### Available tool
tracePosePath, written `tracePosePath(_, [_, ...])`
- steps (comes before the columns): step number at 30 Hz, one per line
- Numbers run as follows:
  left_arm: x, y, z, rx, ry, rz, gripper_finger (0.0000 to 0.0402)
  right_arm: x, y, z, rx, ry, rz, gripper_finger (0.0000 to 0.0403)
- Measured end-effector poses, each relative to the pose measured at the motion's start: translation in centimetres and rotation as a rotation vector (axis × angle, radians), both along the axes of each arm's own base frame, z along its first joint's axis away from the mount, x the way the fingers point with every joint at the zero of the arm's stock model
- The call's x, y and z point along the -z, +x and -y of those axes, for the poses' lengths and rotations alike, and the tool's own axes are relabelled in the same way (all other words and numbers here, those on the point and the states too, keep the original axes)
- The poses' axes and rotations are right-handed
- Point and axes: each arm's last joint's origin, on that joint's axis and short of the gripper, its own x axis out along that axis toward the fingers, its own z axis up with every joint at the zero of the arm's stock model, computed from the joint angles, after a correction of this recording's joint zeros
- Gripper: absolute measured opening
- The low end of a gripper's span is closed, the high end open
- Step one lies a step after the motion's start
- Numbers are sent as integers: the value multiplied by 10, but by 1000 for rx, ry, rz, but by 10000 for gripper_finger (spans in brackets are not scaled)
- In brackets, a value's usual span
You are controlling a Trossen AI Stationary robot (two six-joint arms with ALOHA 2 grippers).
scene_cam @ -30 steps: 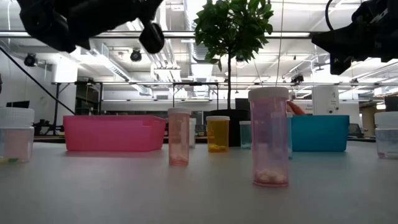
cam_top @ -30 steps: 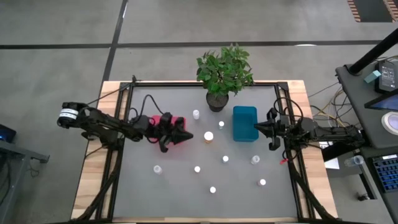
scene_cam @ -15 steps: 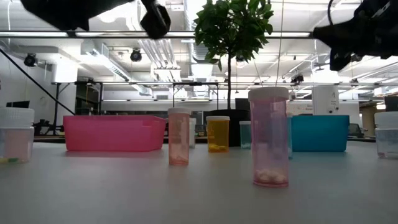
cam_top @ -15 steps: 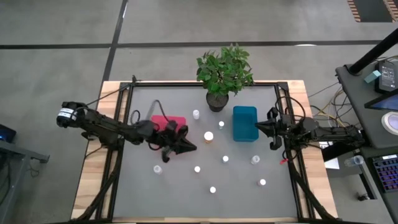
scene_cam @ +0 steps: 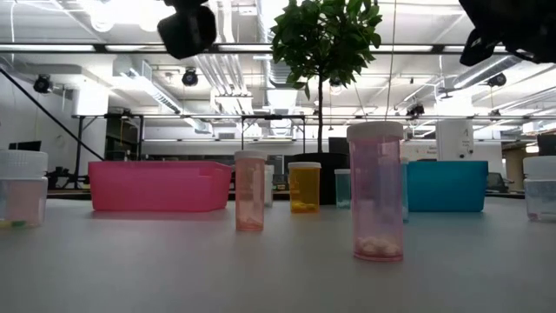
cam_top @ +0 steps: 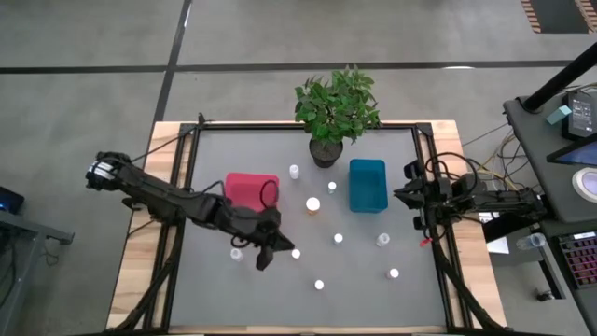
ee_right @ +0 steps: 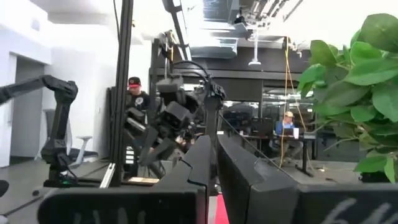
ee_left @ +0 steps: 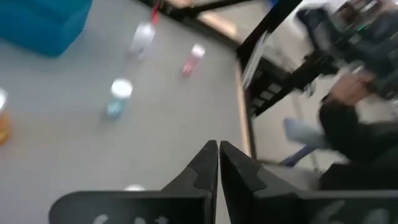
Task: Pick and place medicine bottles into bin by pill shape (circle, oval)
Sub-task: Put the small pink pill bottle into the pink bin
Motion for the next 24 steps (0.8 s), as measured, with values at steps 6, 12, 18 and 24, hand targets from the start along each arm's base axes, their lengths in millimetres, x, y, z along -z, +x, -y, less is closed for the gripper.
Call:
tracePosePath(6, [-3, -1, 14, 43, 57, -147, 0, -6, -2, 0, 21, -49, 23, 18])
tracePosePath(12, [-2, 6, 33, 105, 94, -234, 0, -20, -5, 0, 39, -99, -23, 18])
tracePosePath(18, [1, 31, 53, 120, 103, -257, 0, -26, -8, 0, 33, -105, -153, 18])
tracePosePath(24, [15, 62, 69, 106, 155, -345, 0, -27, -9, 0, 39, -126, -154, 18])
